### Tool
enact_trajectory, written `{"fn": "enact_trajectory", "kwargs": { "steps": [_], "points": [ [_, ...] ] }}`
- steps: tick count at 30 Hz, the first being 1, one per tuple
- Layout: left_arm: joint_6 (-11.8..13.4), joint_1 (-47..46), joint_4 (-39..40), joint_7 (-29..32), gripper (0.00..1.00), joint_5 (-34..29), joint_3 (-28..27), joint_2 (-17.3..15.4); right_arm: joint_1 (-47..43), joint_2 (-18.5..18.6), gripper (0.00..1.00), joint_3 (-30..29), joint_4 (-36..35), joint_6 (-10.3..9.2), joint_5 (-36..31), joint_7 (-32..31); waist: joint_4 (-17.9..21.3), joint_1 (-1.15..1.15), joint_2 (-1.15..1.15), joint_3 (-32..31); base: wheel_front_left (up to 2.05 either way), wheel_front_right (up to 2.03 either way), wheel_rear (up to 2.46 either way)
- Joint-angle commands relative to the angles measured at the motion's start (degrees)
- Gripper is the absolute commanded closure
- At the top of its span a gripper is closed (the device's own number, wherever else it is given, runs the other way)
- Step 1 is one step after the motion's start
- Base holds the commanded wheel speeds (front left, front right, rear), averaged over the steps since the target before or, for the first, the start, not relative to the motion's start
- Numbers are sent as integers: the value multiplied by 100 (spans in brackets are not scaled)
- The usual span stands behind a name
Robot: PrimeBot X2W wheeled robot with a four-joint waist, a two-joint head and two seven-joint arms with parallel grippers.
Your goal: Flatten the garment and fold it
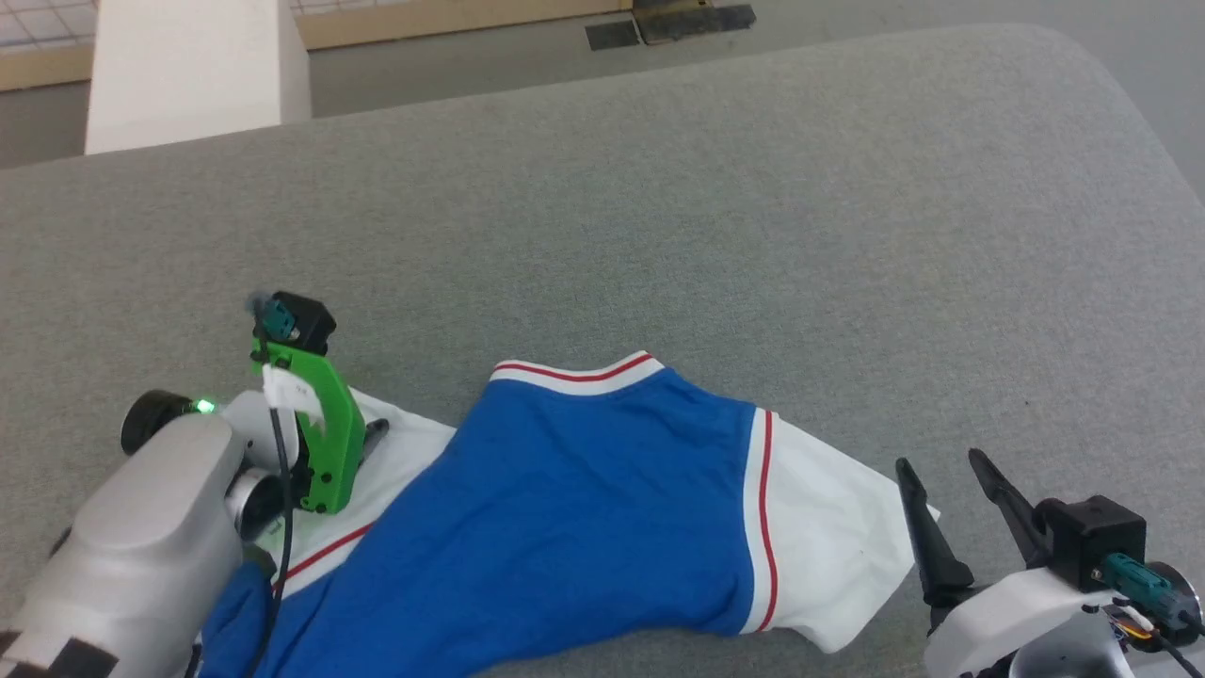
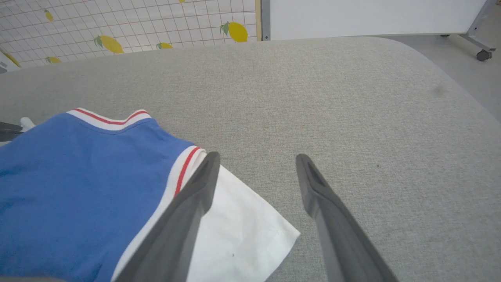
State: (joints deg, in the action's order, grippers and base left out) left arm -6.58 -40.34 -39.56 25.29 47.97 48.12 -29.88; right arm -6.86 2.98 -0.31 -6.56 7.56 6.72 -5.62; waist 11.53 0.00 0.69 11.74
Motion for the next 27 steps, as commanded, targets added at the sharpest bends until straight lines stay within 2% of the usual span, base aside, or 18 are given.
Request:
{"fn": "enact_trajectory", "kwargs": {
  "steps": [1, 2, 3, 4, 5, 9, 14, 17, 22, 27],
  "points": [
    [-45, 68, -176, 232, 0, -23, 211, 130, 109, -10, 0, 30, 27, -8, 38, 47, 115, 0, -69, 138, 0, 0, 0],
    [-60, 53, -233, 349, 16, -18, 316, 179, 129, -10, 0, 43, 49, -8, 52, 56, 128, 0, -69, 164, 0, 0, 0],
    [-69, 59, -275, 457, 53, 16, 389, 232, 141, -10, 0, 47, 61, -8, 65, 68, 131, 0, -69, 187, 0, 0, 0],
    [-75, 63, -307, 553, 70, 40, 464, 275, 153, -10, 0, 47, 72, -8, 73, 81, 132, 0, -69, 202, 0, 0, 0],
    [-81, 64, -337, 647, 100, 50, 564, 314, 165, -10, 0, 45, 83, -8, 80, 96, 132, 0, -69, 221, 0, 0, 0],
    [-88, 54, -347, 624, 100, 52, 822, 378, 197, -10, 0, 48, 135, -8, 104, 115, 122, 0, -69, 237, 0, 0, 0],
    [-46, -204, -303, -336, 100, -235, 779, 268, 158, -10, 0, -29, 186, -8, 125, 95, -3, 0, -69, 92, 0, 0, 0],
    [231, -389, -224, -1054, 100, -384, 557, 168, 116, -10, 0, -50, 187, -8, 120, 71, -113, 0, -69, -50, 0, 0, 0],
    [784, -450, -48, -2043, 100, 108, -405, -225, 84, -10, 0, -39, 145, -8, 109, 21, -234, 0, -69, -210, 0, 0, 0],
    [1128, 137, 2, -2242, 100, 654, -1000, -778, -4, -10, 0, -57, 121, -8, 98, -25, -262, 0, -69, -308, 0, 0, 0]
  ]
}}
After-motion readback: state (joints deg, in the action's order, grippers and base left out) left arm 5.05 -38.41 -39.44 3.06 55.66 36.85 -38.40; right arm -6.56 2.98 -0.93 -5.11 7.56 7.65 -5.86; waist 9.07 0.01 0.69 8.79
